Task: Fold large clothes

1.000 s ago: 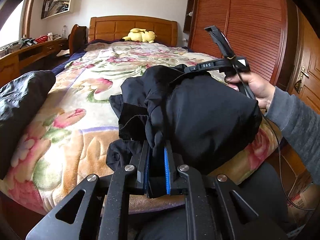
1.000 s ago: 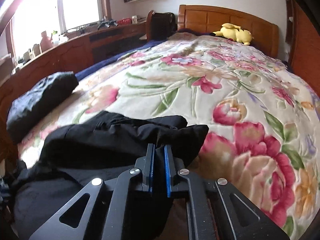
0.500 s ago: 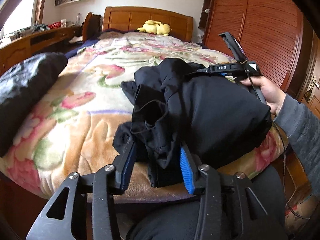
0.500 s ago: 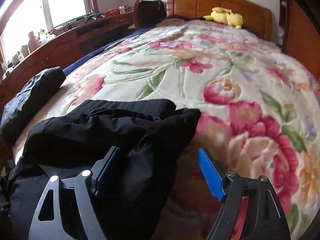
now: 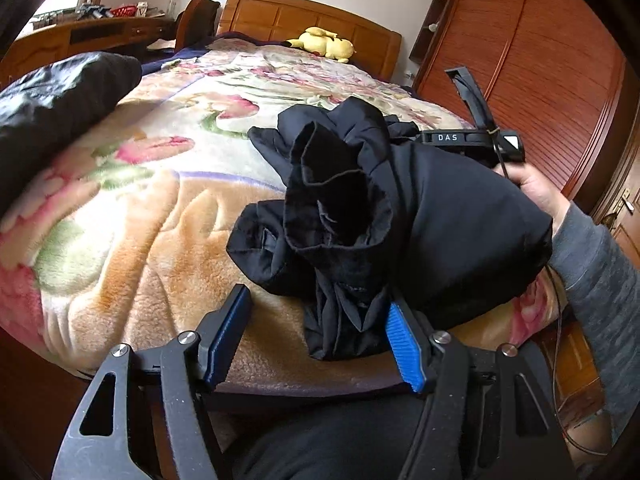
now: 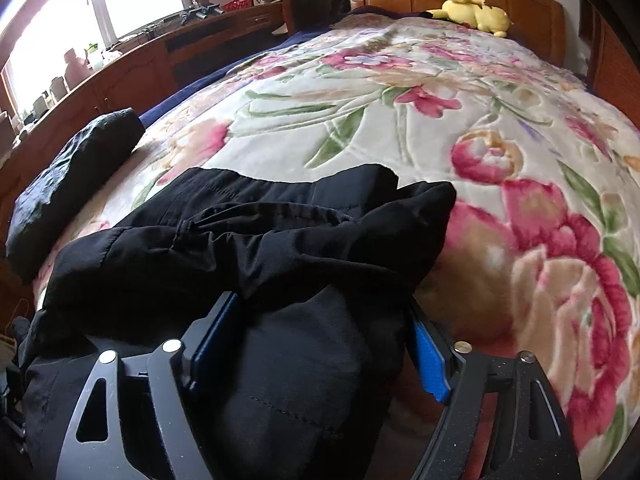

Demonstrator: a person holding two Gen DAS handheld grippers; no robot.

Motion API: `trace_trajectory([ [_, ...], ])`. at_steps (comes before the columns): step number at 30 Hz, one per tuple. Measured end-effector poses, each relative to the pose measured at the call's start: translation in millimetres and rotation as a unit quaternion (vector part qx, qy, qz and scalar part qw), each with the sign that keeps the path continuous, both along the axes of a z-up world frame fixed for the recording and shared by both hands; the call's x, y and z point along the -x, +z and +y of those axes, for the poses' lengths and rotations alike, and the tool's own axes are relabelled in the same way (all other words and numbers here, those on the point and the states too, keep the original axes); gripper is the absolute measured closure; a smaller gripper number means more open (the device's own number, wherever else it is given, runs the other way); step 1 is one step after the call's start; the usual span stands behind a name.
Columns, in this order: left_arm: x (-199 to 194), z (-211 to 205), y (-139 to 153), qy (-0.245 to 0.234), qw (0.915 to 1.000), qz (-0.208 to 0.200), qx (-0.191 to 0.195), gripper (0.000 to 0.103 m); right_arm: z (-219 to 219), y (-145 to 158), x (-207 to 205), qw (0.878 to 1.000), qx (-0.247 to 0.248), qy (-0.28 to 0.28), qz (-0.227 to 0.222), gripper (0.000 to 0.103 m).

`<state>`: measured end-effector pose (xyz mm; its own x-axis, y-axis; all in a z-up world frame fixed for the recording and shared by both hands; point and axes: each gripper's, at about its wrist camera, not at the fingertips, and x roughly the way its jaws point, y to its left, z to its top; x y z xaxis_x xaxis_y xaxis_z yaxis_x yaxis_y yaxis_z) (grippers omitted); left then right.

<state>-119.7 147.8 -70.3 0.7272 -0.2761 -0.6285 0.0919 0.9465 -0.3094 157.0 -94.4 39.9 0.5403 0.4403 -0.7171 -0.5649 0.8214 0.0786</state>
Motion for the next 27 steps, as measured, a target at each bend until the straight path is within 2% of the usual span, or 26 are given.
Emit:
trace_trajectory([
  [2,1,-1,0,-0.005,1.0000,-0.004,0.005,0.041,0,1,0,1.000,-0.002,0.007,0.000,0.034],
  [5,1,0,0,-0.020,0.9995,-0.004,0.025,0.055,-2,3,4,1.000,-0.006,0.023,-0.014,0.050],
  [7,0,0,-1,-0.035,0.9984,0.000,0.045,0.069,-6,5,6,0.999,-0.012,0.025,-0.016,0.057],
  [8,-1,0,-1,-0.040,0.9979,0.002,0.052,0.071,-8,6,7,0.999,-0.016,0.025,-0.018,0.061],
  [10,0,-2,2,-0.047,0.9978,0.000,0.046,0.080,-9,9,12,0.999,-0.018,0.022,-0.032,0.069],
  [13,3,-1,10,-0.049,0.9977,-0.012,0.046,0.087,-7,18,27,0.997,-0.020,0.012,-0.071,0.078],
  [19,13,8,36,-0.046,0.9967,-0.062,0.026,0.090,3,46,58,0.991,-0.013,0.010,-0.132,0.084],
  [24,14,46,65,-0.033,0.9936,-0.107,0.019,0.091,21,72,80,0.986,-0.009,0.018,-0.166,0.085],
  [27,16,77,88,-0.015,0.9913,-0.130,-0.002,0.091,43,90,88,0.982,-0.005,0.027,-0.186,0.085],
])
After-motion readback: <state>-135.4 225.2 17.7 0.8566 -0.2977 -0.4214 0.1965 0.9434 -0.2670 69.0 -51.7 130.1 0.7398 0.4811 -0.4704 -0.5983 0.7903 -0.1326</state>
